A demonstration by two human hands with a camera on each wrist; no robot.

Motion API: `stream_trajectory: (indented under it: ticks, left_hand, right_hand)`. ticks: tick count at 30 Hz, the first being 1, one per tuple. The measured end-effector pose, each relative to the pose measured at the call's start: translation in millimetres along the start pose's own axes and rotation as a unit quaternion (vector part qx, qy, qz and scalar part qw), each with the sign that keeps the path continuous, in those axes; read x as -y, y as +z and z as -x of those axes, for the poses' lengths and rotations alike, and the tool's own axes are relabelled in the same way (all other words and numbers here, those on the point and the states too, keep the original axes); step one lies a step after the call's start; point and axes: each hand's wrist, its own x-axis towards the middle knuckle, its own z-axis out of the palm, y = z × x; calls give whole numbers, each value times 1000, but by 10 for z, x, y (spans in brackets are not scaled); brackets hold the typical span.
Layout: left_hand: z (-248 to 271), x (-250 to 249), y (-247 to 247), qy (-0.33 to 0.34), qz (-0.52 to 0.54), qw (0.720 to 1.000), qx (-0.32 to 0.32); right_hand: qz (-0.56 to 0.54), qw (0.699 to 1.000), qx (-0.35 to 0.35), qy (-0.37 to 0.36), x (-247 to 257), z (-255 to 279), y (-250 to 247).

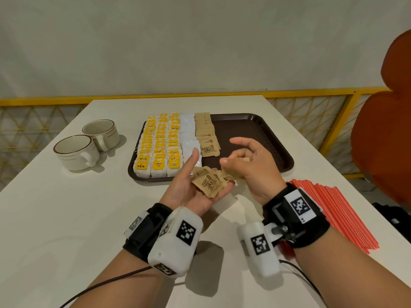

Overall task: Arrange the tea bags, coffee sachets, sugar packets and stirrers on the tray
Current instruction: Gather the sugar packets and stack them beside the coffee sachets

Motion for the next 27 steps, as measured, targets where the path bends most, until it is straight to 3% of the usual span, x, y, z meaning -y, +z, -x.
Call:
stream_trajectory:
  ticks: [3, 6, 10, 12, 15, 18, 20, 25, 27]
  left_hand:
    - [0, 40, 33, 1, -1, 1000, 6]
    - [4, 21, 12, -9, -14, 1000, 18]
    - [-45, -33, -48, -17, 0, 1000, -11]
    - [-53, -31, -48, -15, 0, 1000, -23]
    - [-49, -27, -39, -31, 4, 999, -21]
    - [-46, -8, -14, -36, 31, 999, -15]
    - [-53, -5, -19, -29, 40, 999, -10]
    - [-1, -177, -35, 23, 59, 996, -56]
    - [58, -256, -11, 62, 70, 992, -86]
  right_hand:
    - [138, 987, 78, -39, 80, 60, 134]
    - [176, 969, 170, -11, 185, 85, 178]
    - [189, 969, 159, -10, 402, 16, 8]
    - [278, 939, 202, -25, 468, -9, -94]
    - [407, 870, 274, -54, 466, 48, -95]
    - [490, 818, 281, -113, 326, 75, -28]
    - [501, 813, 263, -136, 241, 61, -6]
    - [452, 856, 227, -104, 220, 41, -95]
    - [490, 822, 284, -56, 230, 113, -90]
